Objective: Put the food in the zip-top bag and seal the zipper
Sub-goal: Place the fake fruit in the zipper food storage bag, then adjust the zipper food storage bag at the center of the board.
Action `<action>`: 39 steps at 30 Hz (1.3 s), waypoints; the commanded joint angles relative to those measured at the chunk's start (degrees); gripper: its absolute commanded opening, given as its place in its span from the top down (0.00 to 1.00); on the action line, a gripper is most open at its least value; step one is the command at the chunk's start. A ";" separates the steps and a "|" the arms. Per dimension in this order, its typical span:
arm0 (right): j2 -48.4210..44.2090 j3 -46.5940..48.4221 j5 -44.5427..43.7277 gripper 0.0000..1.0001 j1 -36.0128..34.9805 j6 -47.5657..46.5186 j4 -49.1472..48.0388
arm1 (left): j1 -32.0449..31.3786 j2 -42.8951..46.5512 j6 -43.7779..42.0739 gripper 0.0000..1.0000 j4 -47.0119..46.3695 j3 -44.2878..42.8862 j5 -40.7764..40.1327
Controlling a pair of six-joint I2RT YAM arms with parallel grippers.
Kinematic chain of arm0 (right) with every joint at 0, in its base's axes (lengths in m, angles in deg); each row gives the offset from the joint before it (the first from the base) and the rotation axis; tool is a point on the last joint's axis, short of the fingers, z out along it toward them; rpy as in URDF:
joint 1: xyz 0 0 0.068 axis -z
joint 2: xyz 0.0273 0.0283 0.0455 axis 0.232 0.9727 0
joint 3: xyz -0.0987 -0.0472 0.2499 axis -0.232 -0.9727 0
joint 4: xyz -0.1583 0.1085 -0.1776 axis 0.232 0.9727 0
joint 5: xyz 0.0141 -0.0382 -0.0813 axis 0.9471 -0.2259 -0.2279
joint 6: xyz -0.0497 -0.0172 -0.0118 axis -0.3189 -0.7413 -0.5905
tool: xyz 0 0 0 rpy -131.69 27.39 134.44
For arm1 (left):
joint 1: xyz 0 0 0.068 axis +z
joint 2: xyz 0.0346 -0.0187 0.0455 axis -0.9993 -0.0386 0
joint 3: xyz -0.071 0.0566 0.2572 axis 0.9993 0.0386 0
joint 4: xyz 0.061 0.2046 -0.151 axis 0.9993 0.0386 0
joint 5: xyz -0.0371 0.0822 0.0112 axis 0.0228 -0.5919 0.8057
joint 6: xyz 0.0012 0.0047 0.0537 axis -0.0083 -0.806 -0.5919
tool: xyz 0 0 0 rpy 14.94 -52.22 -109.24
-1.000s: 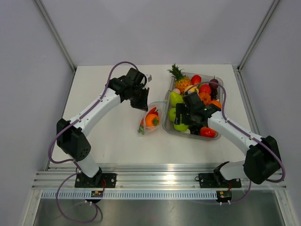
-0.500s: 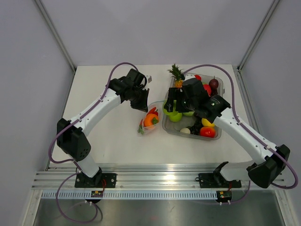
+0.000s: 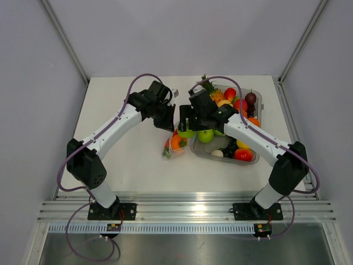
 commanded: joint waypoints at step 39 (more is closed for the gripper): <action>1.65 -9.07 -6.09 1.00 2.03 5.03 -10.63 | 1.61 3.24 -0.43 1.00 -2.03 -0.23 5.16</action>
